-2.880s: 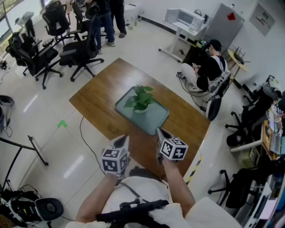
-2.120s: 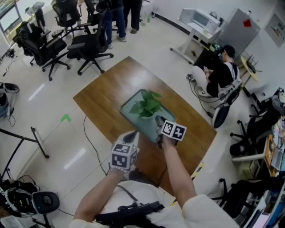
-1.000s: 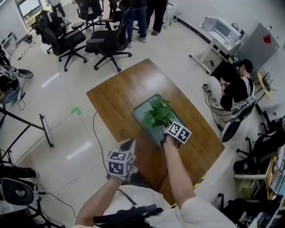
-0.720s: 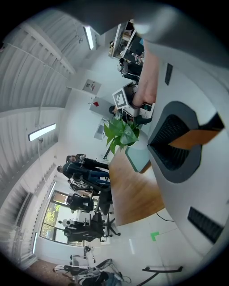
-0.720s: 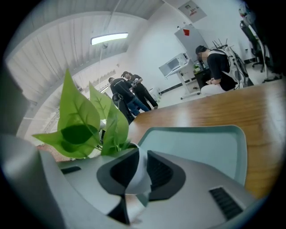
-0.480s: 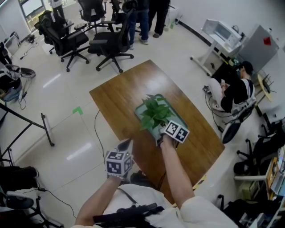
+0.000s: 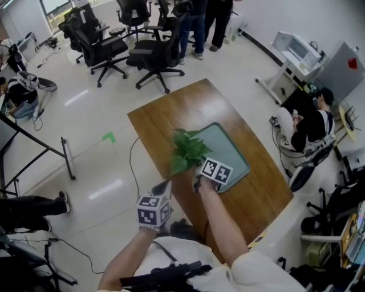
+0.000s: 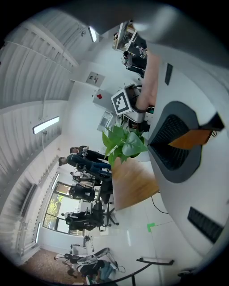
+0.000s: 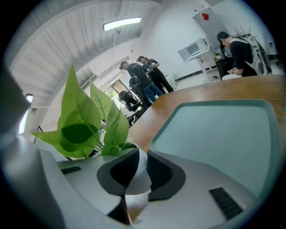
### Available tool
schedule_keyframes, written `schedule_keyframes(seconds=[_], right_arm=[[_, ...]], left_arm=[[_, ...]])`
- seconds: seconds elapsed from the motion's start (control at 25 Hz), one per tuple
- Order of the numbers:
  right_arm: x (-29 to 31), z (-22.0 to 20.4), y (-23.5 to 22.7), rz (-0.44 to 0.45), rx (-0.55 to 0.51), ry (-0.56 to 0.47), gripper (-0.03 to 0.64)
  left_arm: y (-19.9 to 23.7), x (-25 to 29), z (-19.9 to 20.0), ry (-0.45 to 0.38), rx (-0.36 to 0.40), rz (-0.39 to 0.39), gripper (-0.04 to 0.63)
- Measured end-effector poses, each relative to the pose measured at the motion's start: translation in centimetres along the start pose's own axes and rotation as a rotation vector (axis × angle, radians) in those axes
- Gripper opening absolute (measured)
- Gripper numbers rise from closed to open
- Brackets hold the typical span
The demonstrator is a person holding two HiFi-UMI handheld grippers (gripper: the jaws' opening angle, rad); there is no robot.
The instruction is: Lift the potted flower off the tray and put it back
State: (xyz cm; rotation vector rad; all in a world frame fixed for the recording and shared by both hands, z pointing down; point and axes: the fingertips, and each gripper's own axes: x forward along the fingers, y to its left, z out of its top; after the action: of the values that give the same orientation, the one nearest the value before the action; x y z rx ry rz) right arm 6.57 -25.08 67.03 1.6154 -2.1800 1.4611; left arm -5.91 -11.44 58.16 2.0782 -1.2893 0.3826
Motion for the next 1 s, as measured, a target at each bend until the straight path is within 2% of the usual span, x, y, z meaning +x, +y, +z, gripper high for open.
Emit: schedule_keyframes(seconds=[0.4, 0.84, 1.0], right_arm=[[0.6, -4.0, 0.3, -0.003, -0.042, 0.058, 0.066], [0.3, -5.3, -0.5, -0.025, -0.008, 0.081, 0.095], [-0.9, -4.5, -0.8, -0.038, 0.011, 0.048, 0.123]], left_arm=[[2.0, -2.1, -0.8, -0.014, -0.029, 0.051, -0.005], [1.8, -2.2, -0.4, -0.020, -0.014, 0.023, -0.005], [1.5, -2.3, 0.1, -0.027, -0.006, 0.004, -0.005]])
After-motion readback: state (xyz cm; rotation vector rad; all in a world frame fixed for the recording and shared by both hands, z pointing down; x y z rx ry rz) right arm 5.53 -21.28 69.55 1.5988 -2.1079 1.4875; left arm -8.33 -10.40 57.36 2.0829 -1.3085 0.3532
